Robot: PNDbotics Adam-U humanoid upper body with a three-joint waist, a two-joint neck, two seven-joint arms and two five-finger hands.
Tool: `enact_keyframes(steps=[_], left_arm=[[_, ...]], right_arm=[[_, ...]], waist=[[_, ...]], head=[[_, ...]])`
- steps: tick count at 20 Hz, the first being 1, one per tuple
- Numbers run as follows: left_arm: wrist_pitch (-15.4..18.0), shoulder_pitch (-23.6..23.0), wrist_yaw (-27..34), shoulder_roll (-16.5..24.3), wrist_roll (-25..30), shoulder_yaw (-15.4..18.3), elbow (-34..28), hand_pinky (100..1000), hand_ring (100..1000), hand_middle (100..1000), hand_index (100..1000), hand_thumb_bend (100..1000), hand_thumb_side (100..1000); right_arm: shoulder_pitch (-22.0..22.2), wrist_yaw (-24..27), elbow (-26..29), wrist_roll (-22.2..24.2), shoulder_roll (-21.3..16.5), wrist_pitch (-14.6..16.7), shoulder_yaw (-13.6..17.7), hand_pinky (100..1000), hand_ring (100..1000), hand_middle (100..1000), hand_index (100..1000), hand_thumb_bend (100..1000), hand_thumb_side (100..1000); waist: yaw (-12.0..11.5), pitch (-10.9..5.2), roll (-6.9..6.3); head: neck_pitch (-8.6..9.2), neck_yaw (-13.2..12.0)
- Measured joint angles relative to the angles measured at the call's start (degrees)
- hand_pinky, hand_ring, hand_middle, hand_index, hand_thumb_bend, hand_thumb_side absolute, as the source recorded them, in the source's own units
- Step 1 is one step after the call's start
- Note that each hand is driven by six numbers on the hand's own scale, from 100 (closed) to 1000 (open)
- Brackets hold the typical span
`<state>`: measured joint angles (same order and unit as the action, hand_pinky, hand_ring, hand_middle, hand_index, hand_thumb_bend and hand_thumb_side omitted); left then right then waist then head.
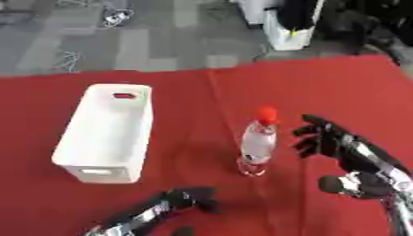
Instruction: Pick up objects on the table and place them in the box.
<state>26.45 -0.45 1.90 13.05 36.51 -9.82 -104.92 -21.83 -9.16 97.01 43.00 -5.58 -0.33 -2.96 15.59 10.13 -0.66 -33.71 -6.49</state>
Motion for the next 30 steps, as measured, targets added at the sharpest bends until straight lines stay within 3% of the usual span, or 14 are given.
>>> enact_keyframes(steps=[8,18,25,26,27,30], left_arm=[[0.44,-1.00,0.16,0.00,-0.42,0.13,-0.96,748,840,723,980,100,761],[0.50,-1.02,0.87,0.01,-0.48,0.41,-1.40,749,840,723,979,100,760],[0.35,-0.97,0.88,0.01,-0.33,0.38,-1.50,750,839,723,979,100,762],[0.32,-0.95,0.87,0.01,-0.29,0.37,-1.60,750,839,723,979,100,761],[0.27,-0.94,0.87,0.01,-0.24,0.36,-1.72,749,838,723,979,100,760],[0.26,-0.91,0.84,0.00,-0.24,0.35,-2.08,749,837,723,978,100,760]], right_arm=[[0.00,-1.57,0.00,1.93,0.00,1.33,0.03,723,753,819,1000,1000,541],[-0.03,-2.53,-0.40,0.59,0.01,3.96,0.46,737,754,808,1000,1000,541],[-1.02,-2.16,-1.31,0.06,0.05,6.98,0.76,745,753,808,1000,1000,539],[-1.12,-1.82,-1.31,-0.15,0.06,7.54,0.77,744,754,807,1000,1000,470],[-1.31,-1.38,-1.32,-0.36,0.06,8.17,0.77,745,754,803,1000,1000,523],[-2.61,0.55,-1.53,-0.54,0.09,9.97,0.77,747,755,803,1000,1000,516]], waist=[[0.24,-0.93,-0.36],[-0.01,-1.26,-0.51],[-0.99,-0.41,-0.51],[-1.17,-0.23,-0.51],[-1.28,-0.06,-0.55],[-1.77,0.57,-0.82]], head=[[0.00,0.00],[-0.44,0.00],[-0.44,0.00],[-0.43,0.00],[-0.42,0.00],[-0.41,0.01]])
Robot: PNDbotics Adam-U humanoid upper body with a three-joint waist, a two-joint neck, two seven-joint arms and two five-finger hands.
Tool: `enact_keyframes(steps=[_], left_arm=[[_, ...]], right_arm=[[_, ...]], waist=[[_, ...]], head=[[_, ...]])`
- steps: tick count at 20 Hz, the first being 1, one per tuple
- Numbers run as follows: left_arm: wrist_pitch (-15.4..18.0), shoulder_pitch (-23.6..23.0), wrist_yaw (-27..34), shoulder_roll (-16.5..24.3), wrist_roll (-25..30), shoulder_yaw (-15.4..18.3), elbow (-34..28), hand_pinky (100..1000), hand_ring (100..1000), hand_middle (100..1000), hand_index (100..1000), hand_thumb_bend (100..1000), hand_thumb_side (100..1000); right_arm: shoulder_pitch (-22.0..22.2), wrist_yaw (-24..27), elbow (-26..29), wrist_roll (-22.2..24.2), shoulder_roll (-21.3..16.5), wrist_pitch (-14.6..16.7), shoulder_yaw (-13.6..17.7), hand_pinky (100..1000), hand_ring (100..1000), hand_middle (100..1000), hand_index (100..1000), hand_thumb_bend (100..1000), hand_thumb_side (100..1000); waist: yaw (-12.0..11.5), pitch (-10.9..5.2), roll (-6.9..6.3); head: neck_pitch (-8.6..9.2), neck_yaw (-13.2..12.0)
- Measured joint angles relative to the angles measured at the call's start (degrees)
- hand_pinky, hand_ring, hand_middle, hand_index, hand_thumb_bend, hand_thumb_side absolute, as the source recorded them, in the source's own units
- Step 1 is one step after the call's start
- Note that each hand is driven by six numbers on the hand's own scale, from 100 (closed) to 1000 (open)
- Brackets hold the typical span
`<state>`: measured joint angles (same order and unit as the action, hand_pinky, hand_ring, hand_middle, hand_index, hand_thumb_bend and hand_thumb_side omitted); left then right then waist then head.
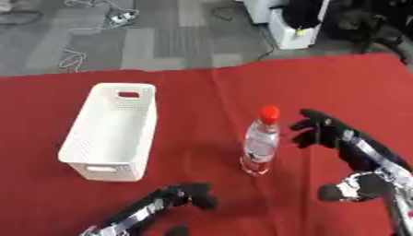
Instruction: Pick up objects on the table and place them in the box.
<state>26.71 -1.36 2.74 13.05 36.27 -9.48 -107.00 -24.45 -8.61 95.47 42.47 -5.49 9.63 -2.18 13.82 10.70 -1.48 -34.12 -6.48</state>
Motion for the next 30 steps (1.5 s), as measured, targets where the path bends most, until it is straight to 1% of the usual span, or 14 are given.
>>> enact_keyframes(steps=[4,7,13,18,23,28,30], left_arm=[[0.00,0.07,-0.21,-0.04,0.00,-0.02,-0.37,750,837,723,977,100,765],[-0.01,0.27,-0.32,-0.17,0.01,-0.02,-0.46,750,837,723,978,100,768],[-0.02,0.40,-0.82,-0.58,0.03,-0.03,-0.69,751,837,722,978,100,772],[-0.02,0.41,-1.23,-1.02,0.03,-0.03,-0.71,752,837,722,978,100,774],[-0.01,0.41,-1.36,-1.07,0.02,-0.03,-0.75,752,837,721,978,100,775],[0.00,0.44,-1.55,-1.51,0.00,-0.16,-1.06,753,836,721,977,100,776],[0.00,0.45,-1.56,-1.52,0.01,-0.29,-1.06,753,836,721,978,100,776]], right_arm=[[-1.42,1.44,-1.47,0.43,0.03,1.58,0.42,746,753,801,1000,1000,511],[-2.18,1.46,-2.64,0.69,0.03,2.39,0.93,747,753,800,1000,1000,511],[-4.64,0.73,-4.59,0.57,-0.04,3.57,2.36,746,750,795,1000,1000,512],[-5.57,-0.30,-5.86,-0.26,-0.24,4.09,3.75,747,749,794,1000,1000,513],[-6.45,-1.12,-6.74,-0.71,-0.61,4.22,4.32,748,749,793,1000,1000,516],[-6.91,-1.56,-7.29,-0.94,-0.51,4.23,4.59,746,745,790,1000,1000,479],[-6.92,-1.56,-7.31,-1.03,-0.40,4.13,4.60,744,745,788,1000,1000,478]], waist=[[-0.62,0.60,-0.31],[-0.94,0.98,-0.46],[-1.21,1.55,-0.85],[-1.27,1.94,-1.29],[-1.61,2.38,-1.85],[-2.15,2.69,-2.38],[-2.33,2.73,-2.42]], head=[[0.13,0.56],[0.50,0.95],[0.58,1.49],[0.96,1.98],[0.99,2.47],[1.25,2.90],[1.49,2.96]])
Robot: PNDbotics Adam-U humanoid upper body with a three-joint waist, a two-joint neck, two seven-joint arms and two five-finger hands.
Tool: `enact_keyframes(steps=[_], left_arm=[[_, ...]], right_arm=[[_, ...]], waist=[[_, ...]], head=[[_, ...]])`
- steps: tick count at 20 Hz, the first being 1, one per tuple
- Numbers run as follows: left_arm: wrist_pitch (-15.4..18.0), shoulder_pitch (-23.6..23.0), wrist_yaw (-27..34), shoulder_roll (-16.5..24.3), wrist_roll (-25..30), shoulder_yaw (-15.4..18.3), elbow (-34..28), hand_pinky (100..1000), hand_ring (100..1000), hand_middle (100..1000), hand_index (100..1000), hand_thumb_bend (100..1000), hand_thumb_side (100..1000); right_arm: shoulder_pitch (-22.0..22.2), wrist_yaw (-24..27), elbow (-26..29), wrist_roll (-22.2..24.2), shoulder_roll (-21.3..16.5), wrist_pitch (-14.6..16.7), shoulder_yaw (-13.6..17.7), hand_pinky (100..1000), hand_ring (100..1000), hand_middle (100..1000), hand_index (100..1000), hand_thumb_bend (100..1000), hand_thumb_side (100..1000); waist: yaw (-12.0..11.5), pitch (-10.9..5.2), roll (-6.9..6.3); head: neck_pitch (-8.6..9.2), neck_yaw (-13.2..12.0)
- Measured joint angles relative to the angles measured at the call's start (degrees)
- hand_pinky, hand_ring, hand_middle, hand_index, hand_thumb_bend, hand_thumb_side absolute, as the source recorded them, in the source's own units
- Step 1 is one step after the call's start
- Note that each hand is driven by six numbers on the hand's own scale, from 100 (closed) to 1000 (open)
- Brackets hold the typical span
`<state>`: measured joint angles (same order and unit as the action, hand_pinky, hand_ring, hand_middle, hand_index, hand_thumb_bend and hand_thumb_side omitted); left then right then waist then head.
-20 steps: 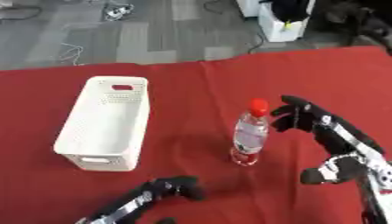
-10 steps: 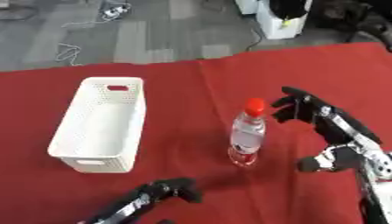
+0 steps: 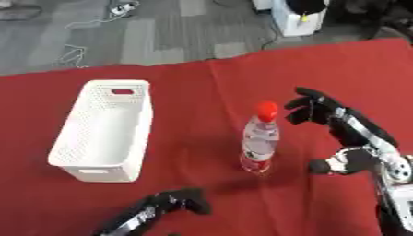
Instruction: Pick up objects on the table and place them in the box.
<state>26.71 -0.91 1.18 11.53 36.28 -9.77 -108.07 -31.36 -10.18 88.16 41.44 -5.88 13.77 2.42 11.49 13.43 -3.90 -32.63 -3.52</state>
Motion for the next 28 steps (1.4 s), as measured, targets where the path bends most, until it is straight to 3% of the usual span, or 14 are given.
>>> enact_keyframes(steps=[17,28], left_arm=[[-0.27,0.34,0.00,-0.49,0.28,-0.08,-0.01,755,836,720,978,100,780],[-0.33,0.57,0.00,-0.50,0.33,-0.11,-0.02,755,836,720,977,100,781]], right_arm=[[0.58,-0.56,1.07,-1.45,1.55,-1.05,0.68,739,746,786,1000,1000,406],[1.27,-1.56,1.89,-1.35,3.44,-1.93,0.66,743,748,786,1000,1000,416]], waist=[[-1.81,0.63,-0.06],[-3.13,1.02,0.10]], head=[[0.01,0.20],[0.01,0.55]])
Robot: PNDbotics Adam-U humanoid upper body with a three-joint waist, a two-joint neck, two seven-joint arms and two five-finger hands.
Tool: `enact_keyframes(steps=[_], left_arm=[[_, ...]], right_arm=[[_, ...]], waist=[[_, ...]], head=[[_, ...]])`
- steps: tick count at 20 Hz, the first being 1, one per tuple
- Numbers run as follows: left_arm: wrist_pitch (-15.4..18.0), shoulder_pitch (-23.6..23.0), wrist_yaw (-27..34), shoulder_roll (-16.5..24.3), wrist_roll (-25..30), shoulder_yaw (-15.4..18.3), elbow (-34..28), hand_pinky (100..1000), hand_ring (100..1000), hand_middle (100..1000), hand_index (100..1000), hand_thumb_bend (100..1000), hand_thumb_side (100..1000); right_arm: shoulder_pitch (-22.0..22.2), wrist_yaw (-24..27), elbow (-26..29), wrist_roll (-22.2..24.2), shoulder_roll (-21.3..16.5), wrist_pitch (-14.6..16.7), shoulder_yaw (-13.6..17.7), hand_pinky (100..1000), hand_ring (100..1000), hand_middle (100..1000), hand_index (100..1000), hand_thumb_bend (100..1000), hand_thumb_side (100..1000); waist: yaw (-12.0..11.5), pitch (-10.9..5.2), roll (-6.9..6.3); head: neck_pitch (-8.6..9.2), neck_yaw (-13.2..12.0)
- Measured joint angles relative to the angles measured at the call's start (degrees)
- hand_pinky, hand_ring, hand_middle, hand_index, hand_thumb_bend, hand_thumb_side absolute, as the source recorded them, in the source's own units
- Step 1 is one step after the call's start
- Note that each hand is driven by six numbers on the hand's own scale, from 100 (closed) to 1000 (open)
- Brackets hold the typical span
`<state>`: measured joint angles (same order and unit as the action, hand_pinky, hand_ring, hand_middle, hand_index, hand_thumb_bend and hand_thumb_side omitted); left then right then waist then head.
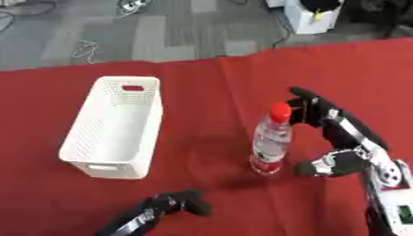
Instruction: Pick up objects on the table and place them in the box.
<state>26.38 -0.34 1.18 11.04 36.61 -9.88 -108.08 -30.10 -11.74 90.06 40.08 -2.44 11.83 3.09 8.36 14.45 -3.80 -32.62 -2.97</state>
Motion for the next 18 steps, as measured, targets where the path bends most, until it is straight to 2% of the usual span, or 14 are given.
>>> enact_keyframes(steps=[13,18], left_arm=[[-0.25,0.43,0.00,-0.53,0.25,-0.16,0.00,756,836,706,976,100,786],[-0.38,0.44,-0.02,-0.53,0.38,-0.16,0.00,756,836,705,976,100,789]], right_arm=[[0.27,0.96,1.30,-0.41,0.53,-0.39,0.05,754,748,787,1000,926,540],[0.27,1.15,1.66,-0.55,0.53,-0.47,0.05,762,754,789,1000,944,518]], waist=[[-1.78,0.68,-0.02],[-2.09,0.93,0.06]], head=[[0.06,0.92],[0.20,0.94]])
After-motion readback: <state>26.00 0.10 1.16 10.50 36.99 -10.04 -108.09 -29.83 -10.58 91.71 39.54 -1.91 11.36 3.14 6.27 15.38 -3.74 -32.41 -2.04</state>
